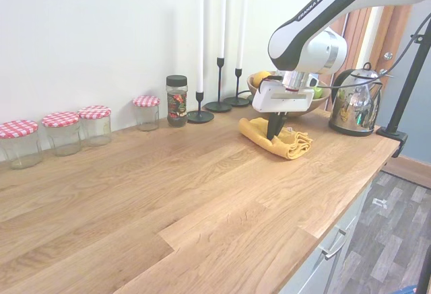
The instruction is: Wipe the counter
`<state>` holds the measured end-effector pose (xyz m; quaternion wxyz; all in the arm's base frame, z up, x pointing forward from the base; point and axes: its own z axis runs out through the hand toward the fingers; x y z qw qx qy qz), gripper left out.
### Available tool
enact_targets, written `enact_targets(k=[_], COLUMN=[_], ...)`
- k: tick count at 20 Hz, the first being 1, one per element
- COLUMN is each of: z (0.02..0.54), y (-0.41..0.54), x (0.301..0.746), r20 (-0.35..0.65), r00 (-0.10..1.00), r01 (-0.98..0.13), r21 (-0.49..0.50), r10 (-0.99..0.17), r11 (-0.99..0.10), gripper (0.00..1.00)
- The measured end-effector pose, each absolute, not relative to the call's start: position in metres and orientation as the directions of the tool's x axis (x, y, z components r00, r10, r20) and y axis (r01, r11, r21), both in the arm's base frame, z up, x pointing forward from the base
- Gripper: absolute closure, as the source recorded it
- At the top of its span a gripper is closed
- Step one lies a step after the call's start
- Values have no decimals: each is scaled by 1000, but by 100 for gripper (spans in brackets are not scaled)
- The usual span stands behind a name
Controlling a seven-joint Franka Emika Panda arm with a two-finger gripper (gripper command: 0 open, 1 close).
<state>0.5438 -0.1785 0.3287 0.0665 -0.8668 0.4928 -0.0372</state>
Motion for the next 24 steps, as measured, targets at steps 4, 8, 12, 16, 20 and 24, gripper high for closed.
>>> enact_targets(k=[4, 8, 12, 16, 20, 24], z=[329, 330, 329, 329, 329, 327], y=[-129, -71, -12, 29, 77, 127], x=[554, 561, 563, 562, 558, 549], r20=[8, 26, 54, 81, 106, 133], r00=[547, 587, 625, 652, 682, 714], r01=[-828, -802, -773, -750, -721, -689], r21=[-142, -121, -99, -78, -61, -48], r10=[-837, -809, -779, -753, -723, -688], r11=[-543, -585, -627, -657, -690, -724], gripper=[100, 100, 100, 100, 100, 100])
